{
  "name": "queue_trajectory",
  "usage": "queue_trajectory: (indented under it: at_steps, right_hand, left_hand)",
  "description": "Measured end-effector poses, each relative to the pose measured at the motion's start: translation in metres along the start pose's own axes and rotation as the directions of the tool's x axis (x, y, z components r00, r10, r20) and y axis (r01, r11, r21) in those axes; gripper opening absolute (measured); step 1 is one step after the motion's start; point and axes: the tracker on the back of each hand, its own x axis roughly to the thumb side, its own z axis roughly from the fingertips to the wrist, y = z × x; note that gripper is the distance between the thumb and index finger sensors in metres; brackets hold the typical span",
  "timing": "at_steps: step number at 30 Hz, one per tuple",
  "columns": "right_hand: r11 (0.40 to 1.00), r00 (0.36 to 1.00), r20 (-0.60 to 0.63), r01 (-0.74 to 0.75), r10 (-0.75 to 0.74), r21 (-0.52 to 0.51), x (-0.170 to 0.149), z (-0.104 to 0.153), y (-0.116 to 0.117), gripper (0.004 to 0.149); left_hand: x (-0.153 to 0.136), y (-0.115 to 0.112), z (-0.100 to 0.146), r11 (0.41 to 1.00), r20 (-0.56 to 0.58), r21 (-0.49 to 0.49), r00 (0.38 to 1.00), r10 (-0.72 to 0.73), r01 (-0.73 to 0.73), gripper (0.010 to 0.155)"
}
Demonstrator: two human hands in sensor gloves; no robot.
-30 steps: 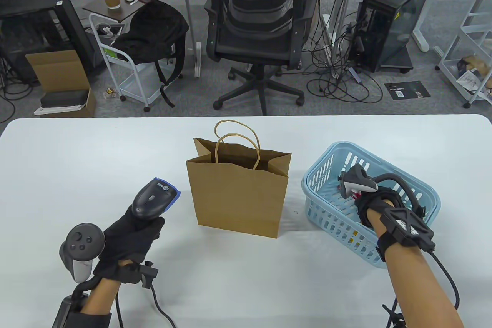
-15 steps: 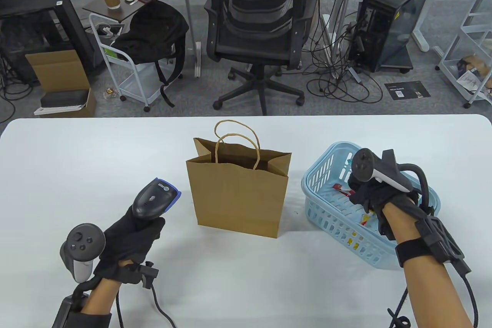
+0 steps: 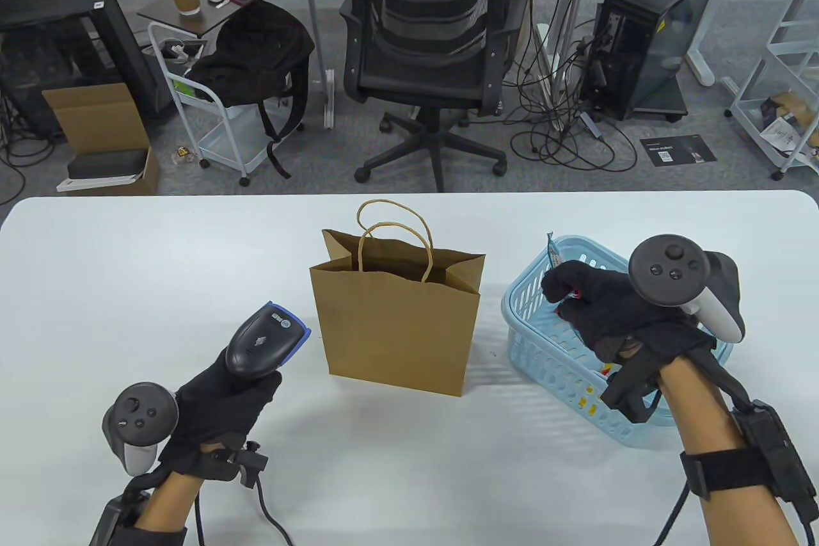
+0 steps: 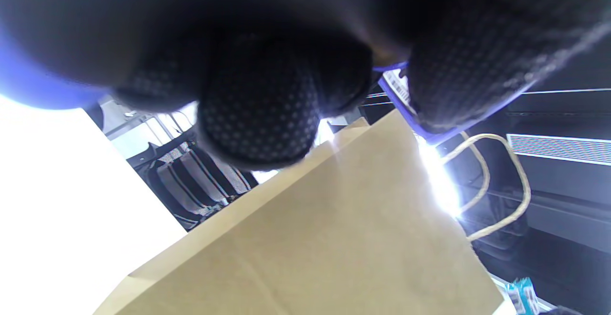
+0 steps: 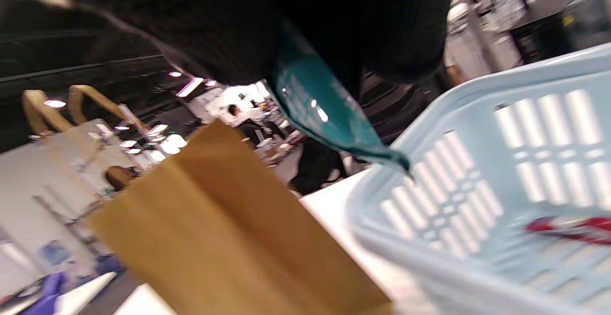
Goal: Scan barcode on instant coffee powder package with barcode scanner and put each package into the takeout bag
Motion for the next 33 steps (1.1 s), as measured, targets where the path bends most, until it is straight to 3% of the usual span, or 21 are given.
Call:
queue_trajectory:
  at_steps: [6,10,15,18,22,25,33]
  right_hand:
    - [0.989,0.982,0.133,0.124,-0.134,0.077,0.033,0.01,0.028,0.04]
    - [0.978,0.973,0.157,0.145,-0.168,0.147,0.044,0.01,0.049,0.043]
    - [0.917,0.941,0.098,0.287,-0.324,0.278,0.041,0.002,0.08,0.043]
    - [0.861,0.914,0.051,0.359,-0.402,0.36,0.036,-0.002,0.1,0.042]
    - [0.898,0.957,0.081,0.23,-0.279,0.376,0.038,-0.003,0.12,0.042]
    - [0.855,0.936,0.052,0.295,-0.349,0.426,0.041,-0.002,0.134,0.04]
    - [0.842,0.946,0.08,0.24,-0.315,0.483,0.055,-0.003,0.155,0.039]
  left_hand:
    - [0.011,-0.008,0.004,0.999,0.066,-0.025,0.997,-0.028,0.029,0.06]
    - [0.013,-0.011,0.006,0.999,0.083,-0.037,0.996,-0.017,0.021,0.06]
    - [0.02,-0.02,0.01,0.998,0.151,-0.047,0.988,-0.04,0.047,0.059]
    - [0.024,-0.029,0.011,0.995,0.187,-0.094,0.981,0.048,-0.031,0.059]
    - [0.029,-0.036,0.014,0.989,0.207,-0.138,0.975,0.082,-0.053,0.058]
    - [0.03,-0.042,0.014,0.98,0.208,-0.194,0.974,0.086,-0.045,0.058]
    - [0.03,-0.055,0.015,0.961,0.209,-0.276,0.975,0.074,-0.014,0.058]
